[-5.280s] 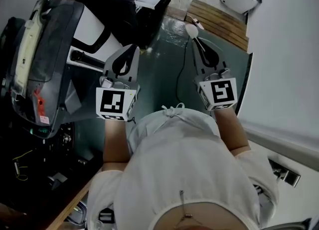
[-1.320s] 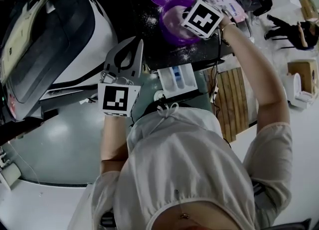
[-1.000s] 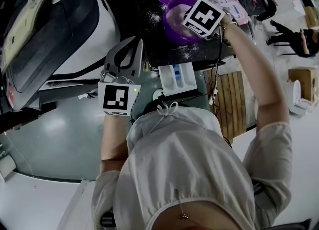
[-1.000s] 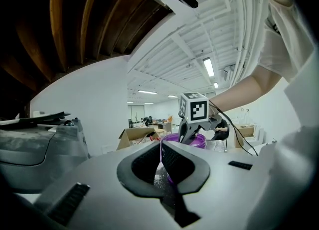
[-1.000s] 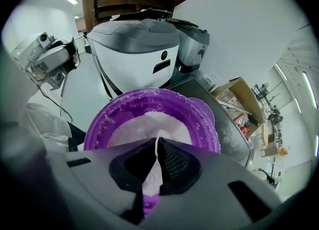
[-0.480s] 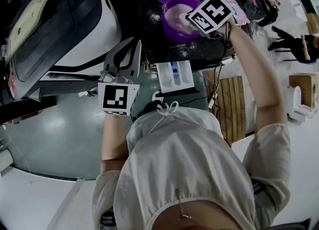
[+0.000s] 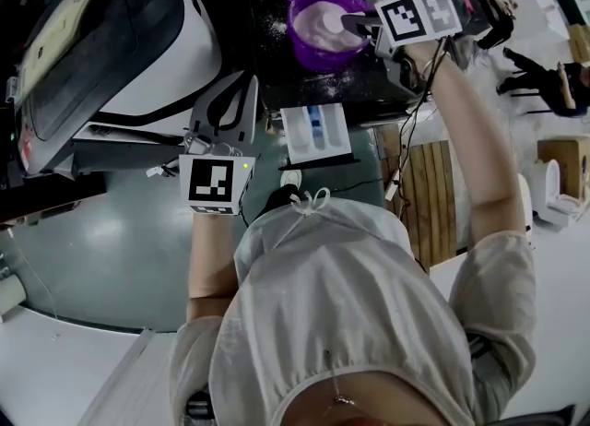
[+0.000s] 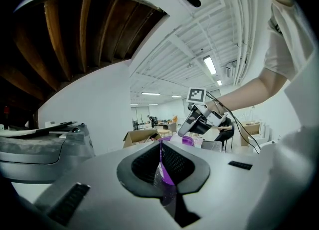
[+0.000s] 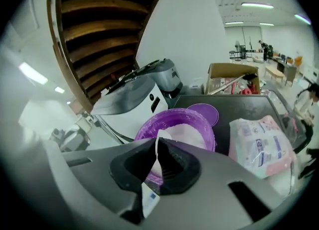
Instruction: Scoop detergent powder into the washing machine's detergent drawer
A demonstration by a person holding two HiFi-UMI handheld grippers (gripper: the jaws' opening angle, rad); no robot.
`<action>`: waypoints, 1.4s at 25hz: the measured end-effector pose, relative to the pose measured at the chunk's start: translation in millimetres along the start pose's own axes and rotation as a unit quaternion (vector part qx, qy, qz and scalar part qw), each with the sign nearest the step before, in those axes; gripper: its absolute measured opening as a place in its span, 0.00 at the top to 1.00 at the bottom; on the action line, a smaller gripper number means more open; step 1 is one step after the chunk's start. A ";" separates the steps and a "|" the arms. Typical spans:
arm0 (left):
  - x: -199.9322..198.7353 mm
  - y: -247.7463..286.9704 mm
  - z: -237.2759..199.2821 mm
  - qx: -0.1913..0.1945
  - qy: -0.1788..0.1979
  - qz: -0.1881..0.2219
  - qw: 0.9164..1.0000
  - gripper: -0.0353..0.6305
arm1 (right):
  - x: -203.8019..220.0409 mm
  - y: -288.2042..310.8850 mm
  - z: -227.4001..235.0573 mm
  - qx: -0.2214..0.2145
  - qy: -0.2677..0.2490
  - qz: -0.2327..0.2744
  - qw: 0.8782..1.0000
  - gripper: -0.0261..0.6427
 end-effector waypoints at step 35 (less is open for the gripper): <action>33.0 -33.8 85.2 0.000 -0.031 -0.054 0.998 0.91 | 150.0 -25.4 -46.4 -0.280 0.315 0.080 0.904 0.94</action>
Point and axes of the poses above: the fingertips, and each gripper's own axes: y forward along the fingers, z to its right, x out of its underside, the point moved 7 cm from there along -y, backward along the fingers, and after that the axes turned 2 degrees about -x, right-handed, at the moved point
